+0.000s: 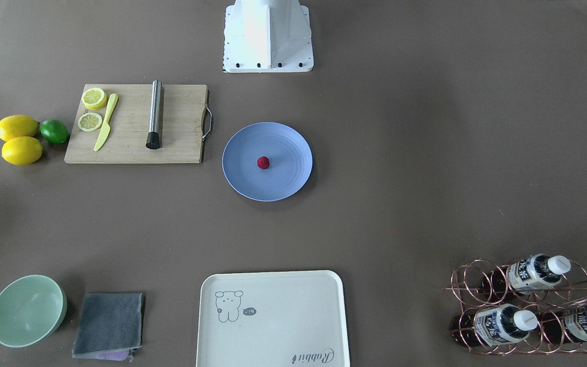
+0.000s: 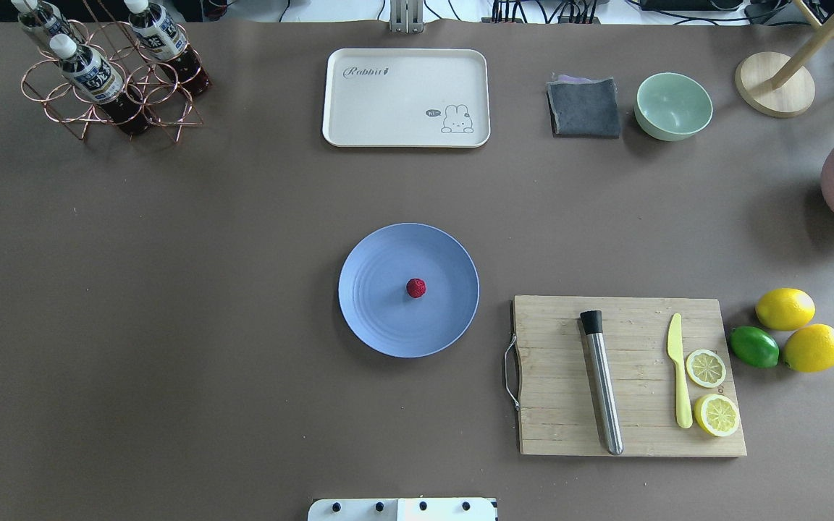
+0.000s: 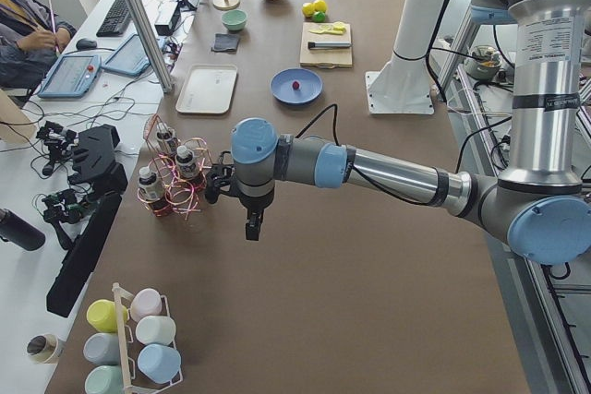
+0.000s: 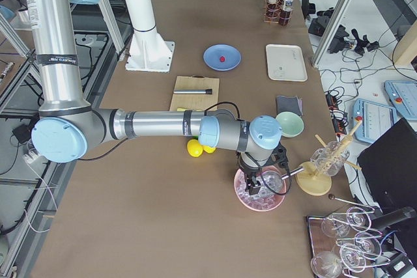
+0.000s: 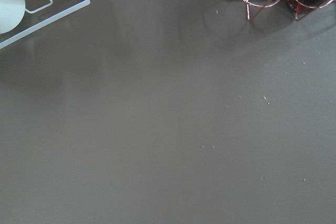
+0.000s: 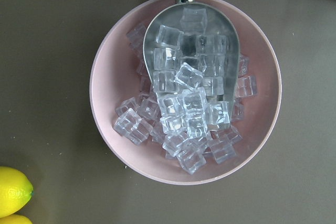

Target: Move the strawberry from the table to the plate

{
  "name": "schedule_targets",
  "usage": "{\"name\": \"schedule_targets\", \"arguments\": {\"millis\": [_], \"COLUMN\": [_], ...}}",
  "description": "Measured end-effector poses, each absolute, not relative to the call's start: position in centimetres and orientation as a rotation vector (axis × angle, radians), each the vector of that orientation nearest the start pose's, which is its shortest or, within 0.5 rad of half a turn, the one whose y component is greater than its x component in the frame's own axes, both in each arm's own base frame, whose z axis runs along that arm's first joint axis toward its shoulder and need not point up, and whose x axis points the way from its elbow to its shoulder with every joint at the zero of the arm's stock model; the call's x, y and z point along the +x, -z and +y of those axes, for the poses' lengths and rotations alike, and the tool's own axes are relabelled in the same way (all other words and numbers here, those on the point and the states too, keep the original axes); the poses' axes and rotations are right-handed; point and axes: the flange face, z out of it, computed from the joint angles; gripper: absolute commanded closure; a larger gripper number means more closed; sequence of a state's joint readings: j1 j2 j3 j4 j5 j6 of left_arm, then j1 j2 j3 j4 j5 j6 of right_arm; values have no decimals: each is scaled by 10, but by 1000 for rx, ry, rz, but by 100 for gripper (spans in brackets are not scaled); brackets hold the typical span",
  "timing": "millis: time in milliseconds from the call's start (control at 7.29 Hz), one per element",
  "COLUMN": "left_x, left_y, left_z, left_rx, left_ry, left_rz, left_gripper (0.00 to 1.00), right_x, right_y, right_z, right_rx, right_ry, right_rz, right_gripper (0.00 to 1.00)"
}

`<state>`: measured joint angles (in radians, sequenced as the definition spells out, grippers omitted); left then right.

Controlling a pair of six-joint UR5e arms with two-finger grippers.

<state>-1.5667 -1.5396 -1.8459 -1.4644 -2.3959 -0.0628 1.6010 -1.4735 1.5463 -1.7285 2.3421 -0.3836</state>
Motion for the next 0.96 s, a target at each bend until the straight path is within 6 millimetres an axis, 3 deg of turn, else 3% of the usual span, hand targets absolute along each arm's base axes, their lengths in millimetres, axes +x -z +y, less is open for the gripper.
{"name": "schedule_targets", "arguments": {"millis": [685, 960], "left_x": [-59, -59], "left_y": [-560, -556], "left_z": [-477, -477], "left_rx": [48, 54], "left_ry": [25, 22], "left_rz": [829, 830], "left_gripper": [3, 3], "right_x": [90, 91], "right_y": [-615, -611], "right_z": [-520, -519], "right_rx": [116, 107], "right_ry": [283, 241], "right_rz": [-735, -735], "right_gripper": [0, 0]}}
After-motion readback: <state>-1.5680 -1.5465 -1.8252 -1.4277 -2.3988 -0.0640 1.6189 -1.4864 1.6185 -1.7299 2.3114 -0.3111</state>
